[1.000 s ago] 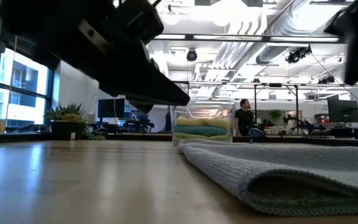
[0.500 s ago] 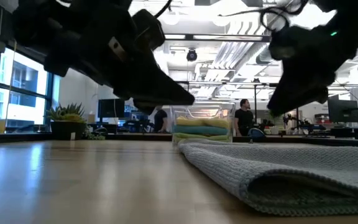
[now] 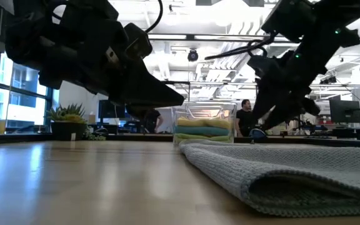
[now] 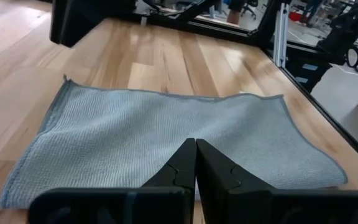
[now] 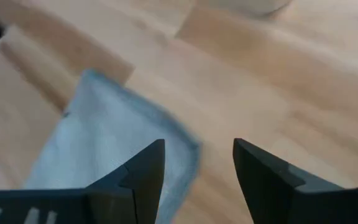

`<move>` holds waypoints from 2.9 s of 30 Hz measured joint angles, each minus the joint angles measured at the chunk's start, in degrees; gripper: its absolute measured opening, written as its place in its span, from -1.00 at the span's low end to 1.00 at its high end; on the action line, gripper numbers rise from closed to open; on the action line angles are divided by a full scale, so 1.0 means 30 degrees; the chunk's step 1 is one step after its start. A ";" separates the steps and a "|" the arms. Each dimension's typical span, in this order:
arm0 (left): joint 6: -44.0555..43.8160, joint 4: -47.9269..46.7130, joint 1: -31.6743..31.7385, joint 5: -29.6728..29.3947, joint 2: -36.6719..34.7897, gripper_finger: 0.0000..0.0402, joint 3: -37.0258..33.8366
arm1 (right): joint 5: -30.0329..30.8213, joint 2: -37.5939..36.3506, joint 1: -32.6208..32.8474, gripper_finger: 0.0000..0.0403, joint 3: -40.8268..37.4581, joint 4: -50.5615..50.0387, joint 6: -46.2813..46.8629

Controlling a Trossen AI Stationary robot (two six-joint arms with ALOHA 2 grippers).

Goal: Fold microfiber towels
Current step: Fold the gray microfiber cloth

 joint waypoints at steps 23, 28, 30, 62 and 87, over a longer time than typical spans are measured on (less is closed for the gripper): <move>0.0231 -0.0154 -0.0001 -0.0146 0.0000 -1.00 0.0007 | 0.0043 0.4345 0.0325 -0.82 0.0984 0.2228 -0.1126; 0.0218 -0.0161 -0.0001 -0.0146 0.0000 -1.00 0.0007 | 0.0051 0.4323 0.0372 -0.98 0.0984 0.2225 -0.1286; 0.0218 -0.0161 -0.0001 -0.0146 0.0000 -1.00 0.0007 | 0.0051 0.4323 0.0334 -0.96 0.0984 0.2223 -0.1347; 0.0152 -0.0492 -0.0019 -0.0437 0.0000 -1.00 0.0022 | -0.0321 0.3821 0.0372 -0.68 0.0998 0.1378 -0.1767; 0.1896 -0.0823 -0.0930 0.0049 0.0000 -1.00 0.0278 | -0.0557 0.1750 0.1505 -0.65 0.2064 -0.1241 -0.4478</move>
